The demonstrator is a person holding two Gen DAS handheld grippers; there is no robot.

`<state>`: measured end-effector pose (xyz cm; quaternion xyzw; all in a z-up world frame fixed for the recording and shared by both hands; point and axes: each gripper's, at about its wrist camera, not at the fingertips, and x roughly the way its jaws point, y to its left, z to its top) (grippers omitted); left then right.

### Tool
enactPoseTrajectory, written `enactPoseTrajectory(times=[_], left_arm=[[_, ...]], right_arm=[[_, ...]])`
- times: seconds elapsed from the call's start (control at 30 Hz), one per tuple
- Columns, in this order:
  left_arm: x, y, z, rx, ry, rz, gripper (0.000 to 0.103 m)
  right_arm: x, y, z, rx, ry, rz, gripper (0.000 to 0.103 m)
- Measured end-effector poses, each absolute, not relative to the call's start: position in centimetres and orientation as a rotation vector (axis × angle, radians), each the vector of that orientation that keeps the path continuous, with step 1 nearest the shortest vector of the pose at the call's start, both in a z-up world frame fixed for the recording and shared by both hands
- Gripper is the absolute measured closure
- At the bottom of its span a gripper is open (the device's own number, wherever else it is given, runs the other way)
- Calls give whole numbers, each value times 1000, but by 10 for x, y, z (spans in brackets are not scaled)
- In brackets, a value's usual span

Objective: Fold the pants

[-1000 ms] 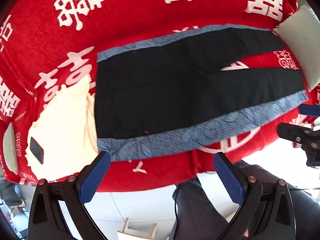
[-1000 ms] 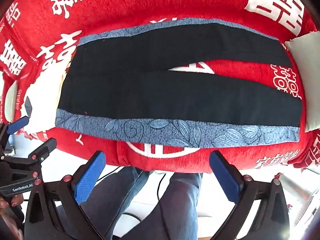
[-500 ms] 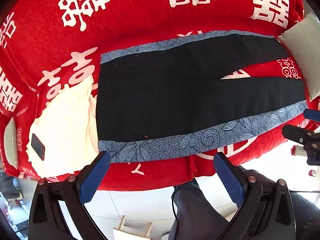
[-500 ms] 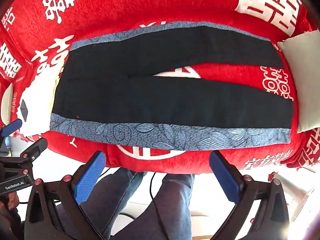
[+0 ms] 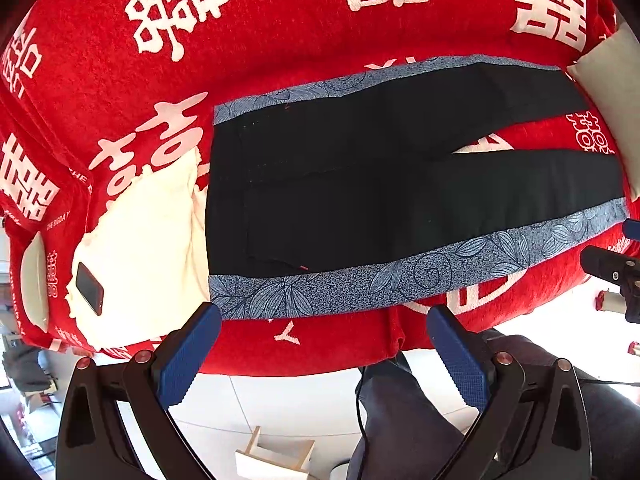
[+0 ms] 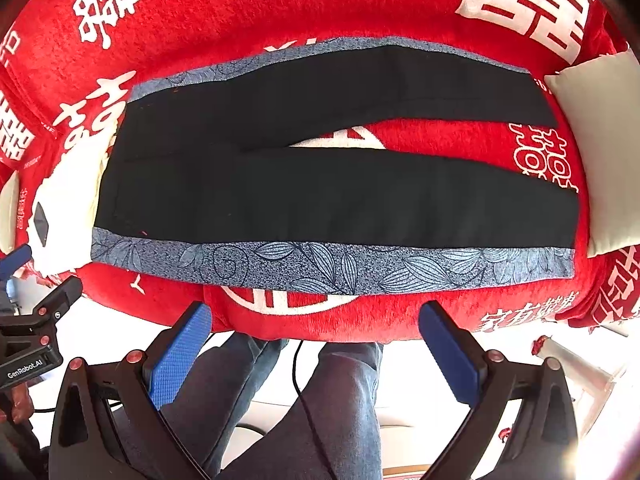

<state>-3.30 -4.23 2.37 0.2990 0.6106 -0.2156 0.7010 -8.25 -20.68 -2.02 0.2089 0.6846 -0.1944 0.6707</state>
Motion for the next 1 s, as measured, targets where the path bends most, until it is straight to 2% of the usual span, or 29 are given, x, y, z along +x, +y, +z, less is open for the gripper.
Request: enactPoseTrajectory(times=[1.0], left_arm=[[-33,-41,28,641,1343,-455,0]], right_arm=[[-78,-206,-12,414,1520,-450,0]])
